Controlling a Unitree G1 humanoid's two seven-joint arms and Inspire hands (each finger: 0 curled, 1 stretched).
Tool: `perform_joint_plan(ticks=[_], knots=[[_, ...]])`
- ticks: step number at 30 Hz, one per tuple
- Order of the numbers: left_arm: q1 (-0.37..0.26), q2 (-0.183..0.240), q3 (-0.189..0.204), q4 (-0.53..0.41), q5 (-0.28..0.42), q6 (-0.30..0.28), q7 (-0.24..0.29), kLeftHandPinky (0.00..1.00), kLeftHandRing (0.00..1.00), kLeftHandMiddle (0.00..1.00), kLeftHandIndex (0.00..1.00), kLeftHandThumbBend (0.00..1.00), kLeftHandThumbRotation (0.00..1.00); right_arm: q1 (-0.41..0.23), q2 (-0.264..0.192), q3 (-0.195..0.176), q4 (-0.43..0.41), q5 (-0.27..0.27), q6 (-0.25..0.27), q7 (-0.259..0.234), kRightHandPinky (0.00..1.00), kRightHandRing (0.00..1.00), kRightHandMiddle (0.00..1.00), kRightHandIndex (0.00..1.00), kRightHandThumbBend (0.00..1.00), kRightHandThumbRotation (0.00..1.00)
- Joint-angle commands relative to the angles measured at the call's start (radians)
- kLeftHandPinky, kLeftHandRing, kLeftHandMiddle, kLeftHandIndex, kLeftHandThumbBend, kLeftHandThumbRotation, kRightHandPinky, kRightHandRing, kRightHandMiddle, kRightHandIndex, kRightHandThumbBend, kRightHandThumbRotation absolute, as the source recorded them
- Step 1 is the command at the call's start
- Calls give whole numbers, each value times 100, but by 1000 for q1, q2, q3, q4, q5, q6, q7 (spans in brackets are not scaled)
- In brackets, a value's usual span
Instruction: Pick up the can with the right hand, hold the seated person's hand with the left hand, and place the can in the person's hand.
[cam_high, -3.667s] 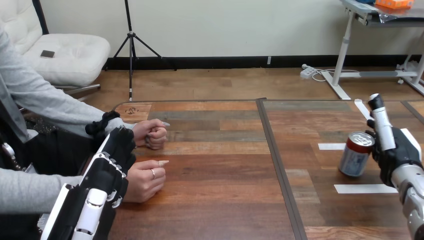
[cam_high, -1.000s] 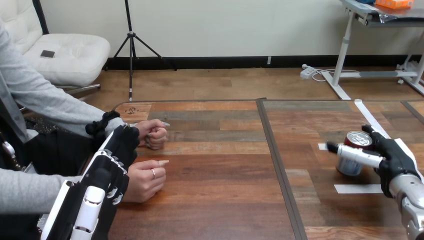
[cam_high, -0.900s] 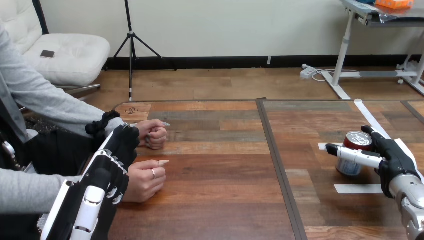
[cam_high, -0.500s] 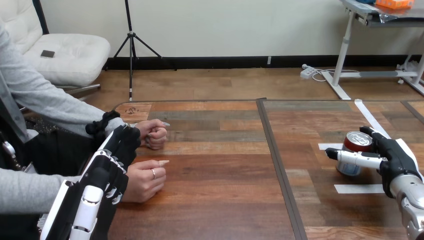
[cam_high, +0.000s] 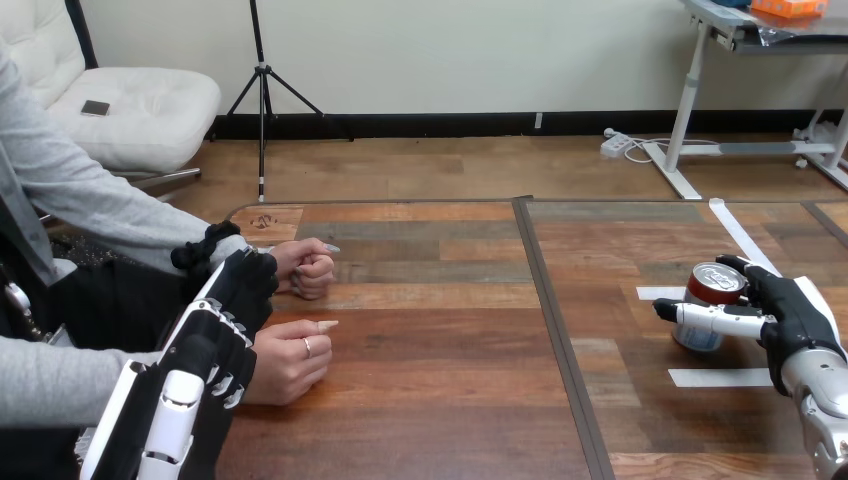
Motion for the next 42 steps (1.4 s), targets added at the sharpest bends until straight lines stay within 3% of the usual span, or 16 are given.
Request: perform_joint_plan(ticks=[1,9,15,23,28,42], knots=[[-55,1,11,-18,-19,-10,-8,100,97,95,94,48,92,-38,-23,8,-16,-8,-10,-27,83,82,81,83,94,0],[-56,5,12,-19,-27,-8,-18,100,98,95,93,49,92,-43,-27,31,-13,-35,10,-81,72,74,74,76,85,0],[-59,4,12,-15,-37,-10,-27,100,98,95,93,50,92,-42,-21,21,-14,-33,12,-110,65,66,69,71,77,0],[-61,3,16,-13,-42,-10,-34,100,98,95,93,50,92,-39,-26,49,-14,-65,6,-163,56,58,62,64,69,0],[-63,1,17,-11,-42,-12,-35,100,98,95,92,51,92,-39,-29,75,-14,-97,7,-208,50,54,58,60,71,0],[-63,1,19,-13,-51,-2,-44,100,98,95,92,51,91,-42,-25,79,-11,-105,5,-257,39,44,50,53,71,0]])
